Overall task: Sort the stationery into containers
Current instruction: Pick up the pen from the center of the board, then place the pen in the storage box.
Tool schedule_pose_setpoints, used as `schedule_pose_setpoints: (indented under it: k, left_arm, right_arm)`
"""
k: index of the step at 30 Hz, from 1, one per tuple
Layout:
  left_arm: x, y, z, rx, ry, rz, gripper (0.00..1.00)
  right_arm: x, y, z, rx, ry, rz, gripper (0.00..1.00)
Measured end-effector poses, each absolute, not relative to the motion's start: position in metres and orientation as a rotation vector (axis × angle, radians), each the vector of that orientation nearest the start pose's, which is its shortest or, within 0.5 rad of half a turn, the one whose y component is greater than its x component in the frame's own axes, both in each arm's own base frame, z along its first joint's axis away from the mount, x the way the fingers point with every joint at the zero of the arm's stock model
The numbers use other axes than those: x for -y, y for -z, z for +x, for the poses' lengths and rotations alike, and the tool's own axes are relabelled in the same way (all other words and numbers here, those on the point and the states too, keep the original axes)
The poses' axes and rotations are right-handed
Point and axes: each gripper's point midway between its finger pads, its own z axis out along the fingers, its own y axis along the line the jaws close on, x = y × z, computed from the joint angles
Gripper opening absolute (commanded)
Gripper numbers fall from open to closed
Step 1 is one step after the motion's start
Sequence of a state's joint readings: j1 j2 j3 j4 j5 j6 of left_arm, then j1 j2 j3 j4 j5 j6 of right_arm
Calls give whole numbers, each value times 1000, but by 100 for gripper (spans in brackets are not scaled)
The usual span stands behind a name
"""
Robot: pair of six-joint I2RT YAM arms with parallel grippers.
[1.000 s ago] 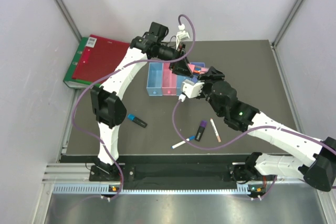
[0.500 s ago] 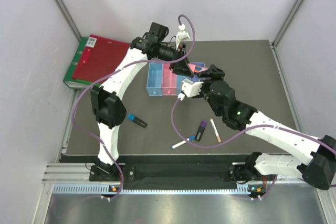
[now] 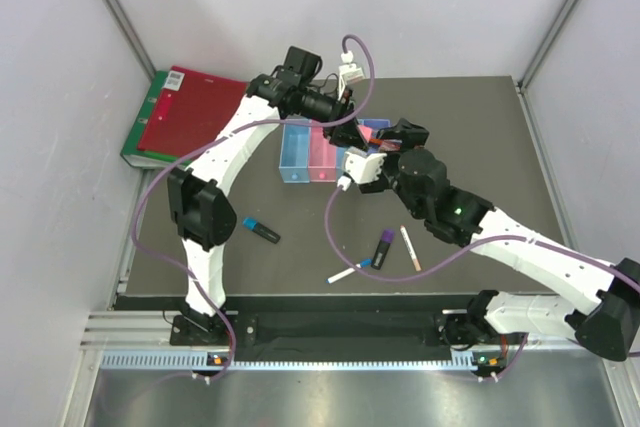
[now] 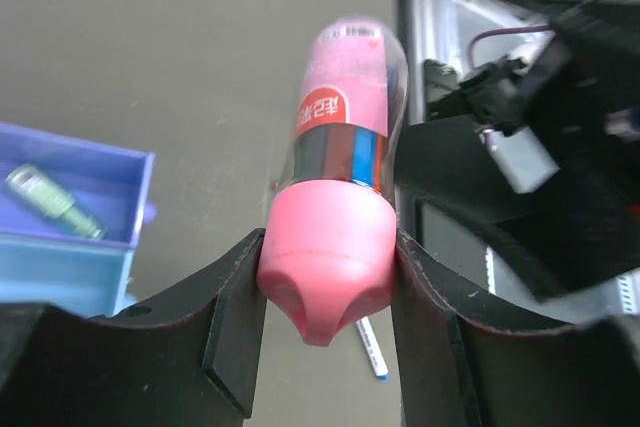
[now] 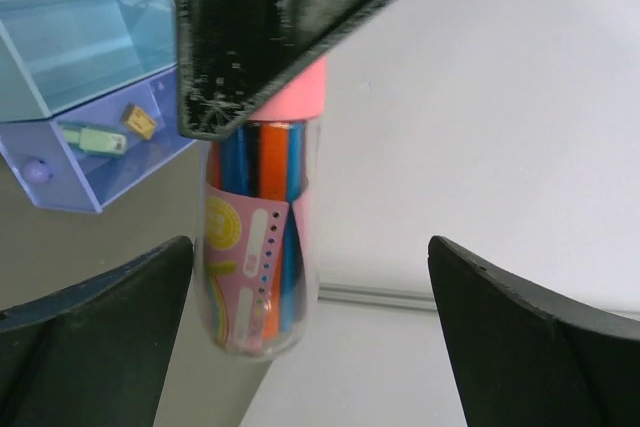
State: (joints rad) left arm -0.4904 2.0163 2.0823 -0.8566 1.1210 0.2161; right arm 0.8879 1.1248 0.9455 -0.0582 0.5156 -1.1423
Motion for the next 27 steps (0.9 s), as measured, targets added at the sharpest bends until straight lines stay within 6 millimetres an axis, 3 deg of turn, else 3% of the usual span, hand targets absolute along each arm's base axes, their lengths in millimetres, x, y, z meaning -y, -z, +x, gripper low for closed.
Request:
schedule_pose_setpoints:
  k: [5, 11, 14, 19, 27]
  left_arm:
    - [338, -270, 350, -1896, 1255, 1212, 0]
    - [304, -244, 393, -2019, 940, 1131, 0]
    - [286, -234, 411, -2063, 785, 1108, 0]
    - [263, -217, 442, -2106, 524, 1134, 0]
    - [249, -197, 486, -2045, 237, 1278, 0]
  right_arm:
    - [-201, -318, 308, -1336, 522, -1296, 100]
    - [-192, -349, 296, -1451, 347, -1234, 100]
    - [-182, -353, 294, -1503, 300, -1192, 100]
    - [-145, -345, 310, -1644, 319, -1079, 100]
    - [-82, -337, 347, -1816, 440, -867, 100]
